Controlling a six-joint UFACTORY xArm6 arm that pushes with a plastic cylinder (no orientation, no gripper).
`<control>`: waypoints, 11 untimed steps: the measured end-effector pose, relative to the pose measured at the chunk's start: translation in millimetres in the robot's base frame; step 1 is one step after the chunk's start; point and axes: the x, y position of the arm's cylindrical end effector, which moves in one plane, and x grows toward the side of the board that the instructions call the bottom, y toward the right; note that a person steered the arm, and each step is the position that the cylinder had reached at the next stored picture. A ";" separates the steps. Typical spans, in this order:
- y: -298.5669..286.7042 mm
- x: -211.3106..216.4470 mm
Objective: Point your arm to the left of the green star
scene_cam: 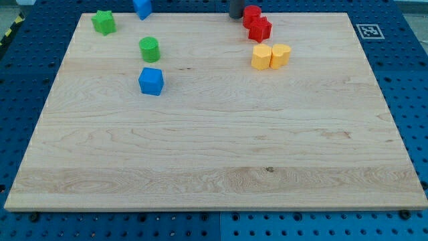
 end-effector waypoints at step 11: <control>-343.7 58.3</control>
